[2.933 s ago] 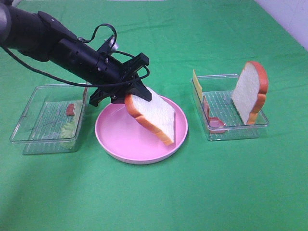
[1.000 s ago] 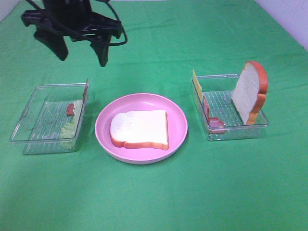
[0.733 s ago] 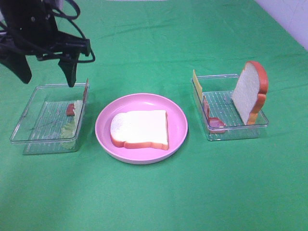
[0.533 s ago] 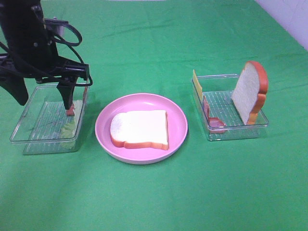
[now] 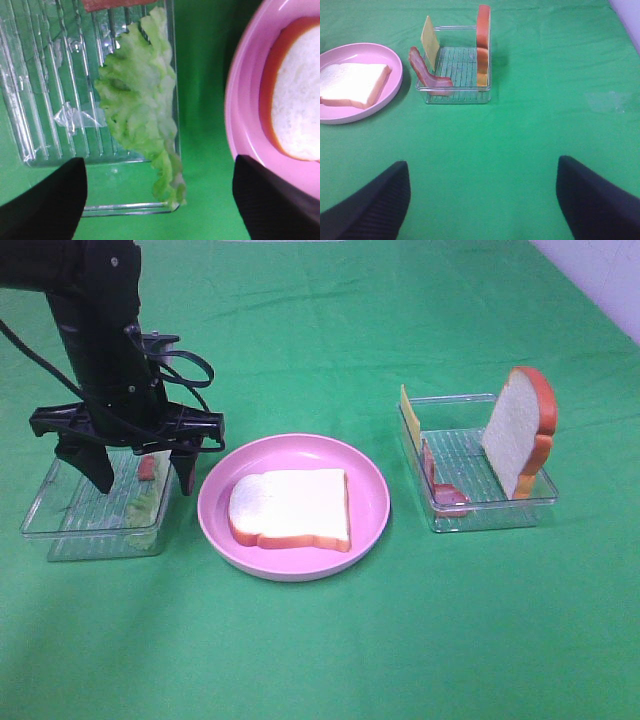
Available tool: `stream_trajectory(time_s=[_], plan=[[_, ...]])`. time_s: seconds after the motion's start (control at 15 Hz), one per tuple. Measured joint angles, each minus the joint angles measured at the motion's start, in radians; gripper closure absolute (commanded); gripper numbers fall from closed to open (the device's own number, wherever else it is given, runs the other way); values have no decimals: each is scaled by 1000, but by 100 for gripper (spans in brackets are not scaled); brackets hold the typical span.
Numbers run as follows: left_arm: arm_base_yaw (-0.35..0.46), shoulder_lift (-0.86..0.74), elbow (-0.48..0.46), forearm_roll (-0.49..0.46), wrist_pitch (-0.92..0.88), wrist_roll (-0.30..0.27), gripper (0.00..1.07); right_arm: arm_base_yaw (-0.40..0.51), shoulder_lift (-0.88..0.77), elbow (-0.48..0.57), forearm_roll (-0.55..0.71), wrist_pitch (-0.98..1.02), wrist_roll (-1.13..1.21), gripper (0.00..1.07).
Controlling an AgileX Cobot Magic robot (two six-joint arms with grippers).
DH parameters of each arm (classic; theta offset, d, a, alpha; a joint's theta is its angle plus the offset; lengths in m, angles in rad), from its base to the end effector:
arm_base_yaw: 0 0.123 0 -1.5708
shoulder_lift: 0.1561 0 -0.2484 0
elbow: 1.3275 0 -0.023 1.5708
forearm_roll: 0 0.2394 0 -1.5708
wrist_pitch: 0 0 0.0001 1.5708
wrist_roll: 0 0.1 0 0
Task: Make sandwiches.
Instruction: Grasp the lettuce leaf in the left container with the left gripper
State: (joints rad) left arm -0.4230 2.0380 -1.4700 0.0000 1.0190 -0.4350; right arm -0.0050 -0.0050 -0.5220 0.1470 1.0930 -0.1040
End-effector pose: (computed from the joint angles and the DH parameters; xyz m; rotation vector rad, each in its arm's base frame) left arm 0.3418 -0.1539 0.1346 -0.0185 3.0766 -0.0455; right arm 0.0250 0.0129 0.2718 -0.1130 2.0394 0.1077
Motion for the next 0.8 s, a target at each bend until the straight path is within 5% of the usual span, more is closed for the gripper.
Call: stream_trajectory(time_s=[0.8], plan=[[0,5,0,11,-33,0,94,0,0,0,0,0,0,31]])
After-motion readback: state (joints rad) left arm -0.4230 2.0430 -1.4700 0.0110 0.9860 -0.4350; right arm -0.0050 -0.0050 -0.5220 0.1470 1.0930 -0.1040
